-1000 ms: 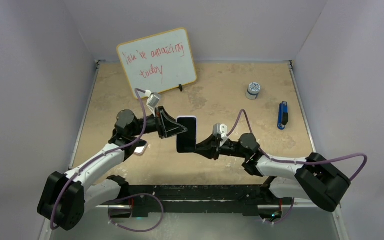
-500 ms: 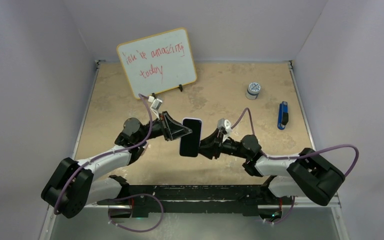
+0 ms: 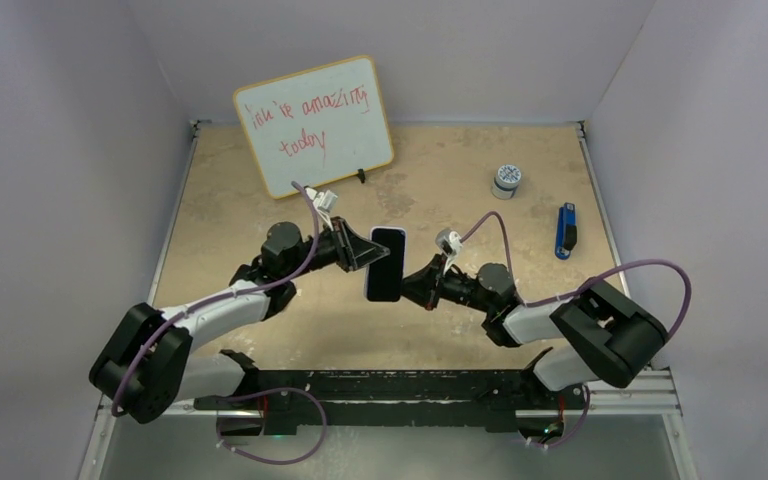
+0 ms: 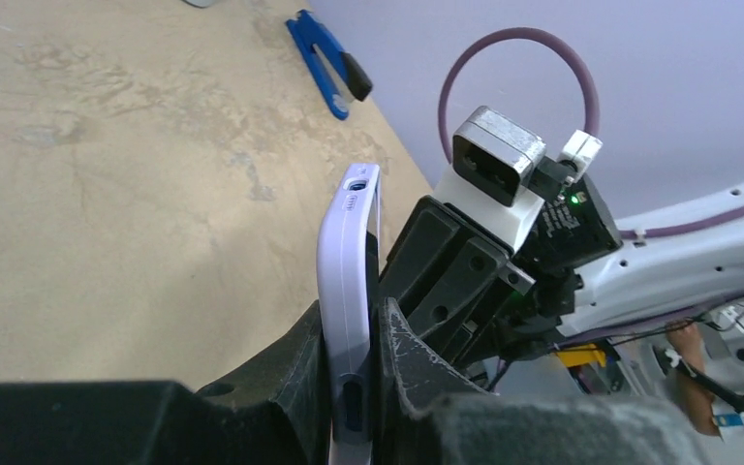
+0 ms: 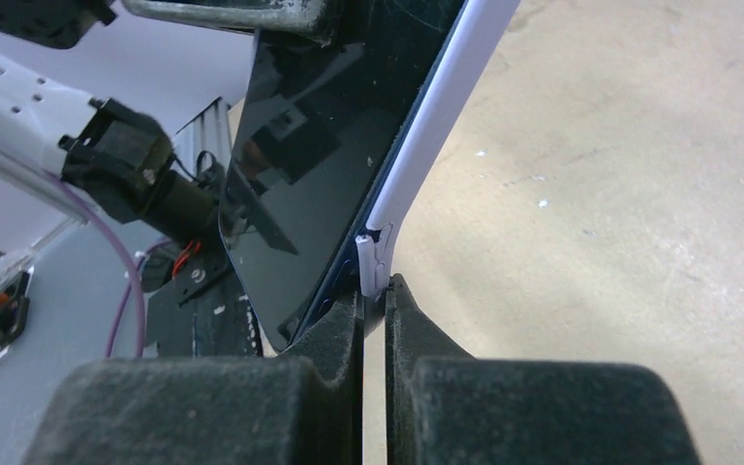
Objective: Take the phone out of the phone case
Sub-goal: Remove the phone case from the phone.
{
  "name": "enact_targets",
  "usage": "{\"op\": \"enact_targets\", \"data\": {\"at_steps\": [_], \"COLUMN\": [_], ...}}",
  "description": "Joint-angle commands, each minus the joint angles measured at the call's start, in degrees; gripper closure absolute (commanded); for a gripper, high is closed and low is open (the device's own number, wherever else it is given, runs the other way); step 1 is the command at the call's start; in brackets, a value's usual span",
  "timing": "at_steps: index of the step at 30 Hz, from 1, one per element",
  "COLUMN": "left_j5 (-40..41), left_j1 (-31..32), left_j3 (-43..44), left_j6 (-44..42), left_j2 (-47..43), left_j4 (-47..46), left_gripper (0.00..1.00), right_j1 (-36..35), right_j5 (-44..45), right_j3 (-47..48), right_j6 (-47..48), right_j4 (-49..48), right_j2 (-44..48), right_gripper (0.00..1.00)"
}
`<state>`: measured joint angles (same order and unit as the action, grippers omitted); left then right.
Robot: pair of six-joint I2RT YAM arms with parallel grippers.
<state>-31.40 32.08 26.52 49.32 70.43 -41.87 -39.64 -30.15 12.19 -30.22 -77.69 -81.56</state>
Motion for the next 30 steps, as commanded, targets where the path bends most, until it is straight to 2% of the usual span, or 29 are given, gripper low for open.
{"op": "enact_targets", "data": {"at_steps": [1, 7, 13, 16, 22, 30], "left_j5": [7.3, 15.3, 23.6, 26.1, 31.1, 45.1], "left_j1": [0.5, 0.4, 0.5, 0.5, 1.5, 3.3], "left_j3": [3.0, 5.1, 6.4, 8.2, 10.4, 11.9], "left_j6": [-8.2, -11.4, -15.1, -17.7, -23.0, -30.0], "left_j2": [4.4, 7.9, 8.2, 7.8, 4.0, 0.3], "left_j4": [8.7, 12.4, 16.0, 19.7, 26.8, 33.6], "left_gripper": [0.82, 0.59, 0.45, 0.4, 0.36, 0.35], "right_j1": [0.2, 0.6, 1.5, 2.0, 2.8, 2.9], "right_j5": [1.2, 2.7, 3.0, 3.8, 6.2, 6.4], "right_j3": [4.3, 3.5, 3.4, 4.1, 7.2, 11.5], "right_j6": [-1.8, -3.4, -6.0, -6.2, -6.4, -6.9], "right_j4": [-18.6, -22.2, -25.5, -23.5, -10.6, 3.4], "right_j2": [-0.6, -4.2, -7.8, -8.9, -8.5, -6.8], "right_gripper": [1.0, 1.0, 1.0, 1.0, 1.0, 1.0]}}
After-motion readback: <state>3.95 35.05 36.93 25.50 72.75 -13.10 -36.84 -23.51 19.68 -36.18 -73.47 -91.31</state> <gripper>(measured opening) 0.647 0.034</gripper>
